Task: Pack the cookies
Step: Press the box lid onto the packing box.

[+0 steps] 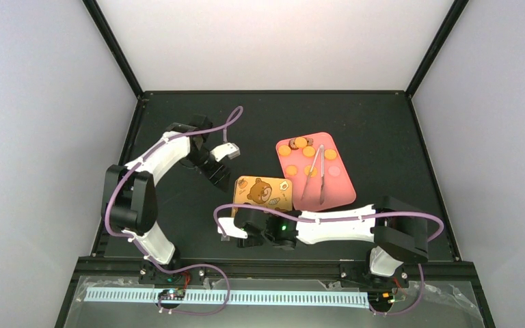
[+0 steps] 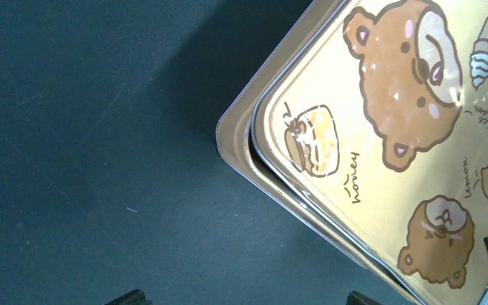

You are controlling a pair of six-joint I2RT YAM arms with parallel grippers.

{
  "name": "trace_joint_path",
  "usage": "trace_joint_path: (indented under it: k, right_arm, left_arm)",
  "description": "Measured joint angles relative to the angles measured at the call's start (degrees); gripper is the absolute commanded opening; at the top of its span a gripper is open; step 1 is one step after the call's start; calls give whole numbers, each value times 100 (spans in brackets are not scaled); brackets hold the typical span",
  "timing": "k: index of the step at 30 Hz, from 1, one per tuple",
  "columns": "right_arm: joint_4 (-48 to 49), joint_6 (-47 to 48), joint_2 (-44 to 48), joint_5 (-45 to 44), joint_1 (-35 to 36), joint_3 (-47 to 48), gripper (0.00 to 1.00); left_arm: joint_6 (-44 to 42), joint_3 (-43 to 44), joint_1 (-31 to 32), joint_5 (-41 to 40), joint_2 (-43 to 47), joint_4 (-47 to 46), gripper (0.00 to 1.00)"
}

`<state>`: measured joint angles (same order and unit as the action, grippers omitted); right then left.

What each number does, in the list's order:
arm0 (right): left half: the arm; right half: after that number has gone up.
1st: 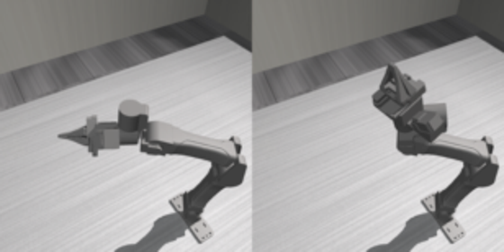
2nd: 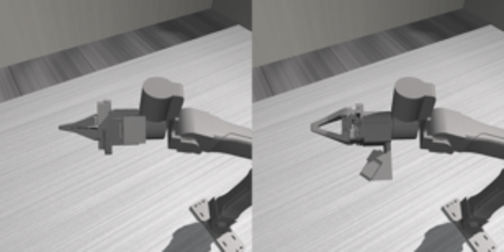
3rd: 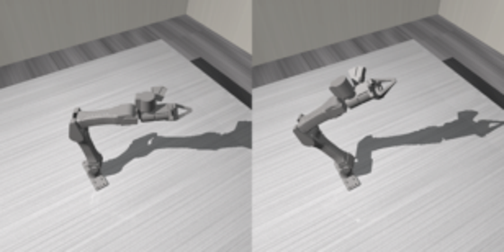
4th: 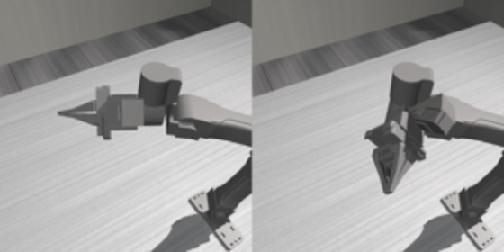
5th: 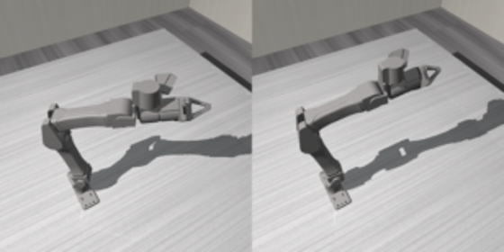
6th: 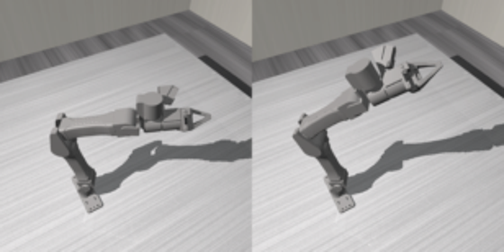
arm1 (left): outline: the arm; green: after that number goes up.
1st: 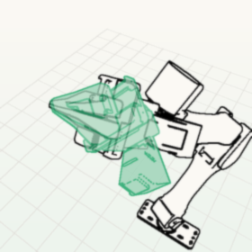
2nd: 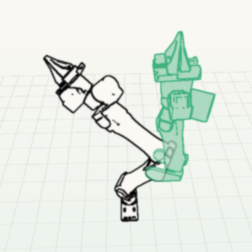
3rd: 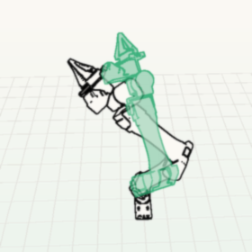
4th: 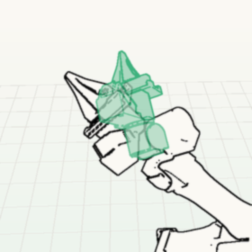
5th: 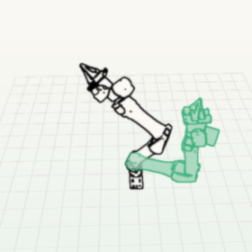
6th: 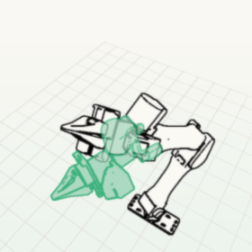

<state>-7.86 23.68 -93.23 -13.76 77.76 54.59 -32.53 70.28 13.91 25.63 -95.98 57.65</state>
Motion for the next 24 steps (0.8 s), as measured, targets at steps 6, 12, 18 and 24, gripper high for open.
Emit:
trace_joint_path:
  k: [6, 12, 18, 24]
  right_arm:
    - [-199, -181, 2, 219, -39, 238, 77]
    - [-308, -977, 876, 603, -514, 186, 90]
    - [-229, -2686, 2413, 822, -1847, -470, 99]
    - [-566, -4207, 2911, 1134, -2688, -1429, 99]
  left_arm:
    - [15, -2, 68, 225, 0, -2, 83]
    - [219, -44, 155, 496, 0, -74, 83]
    - [542, -116, 254, 789, -7, -212, 82]
    - [732, -356, 339, 1034, -15, -315, 79]
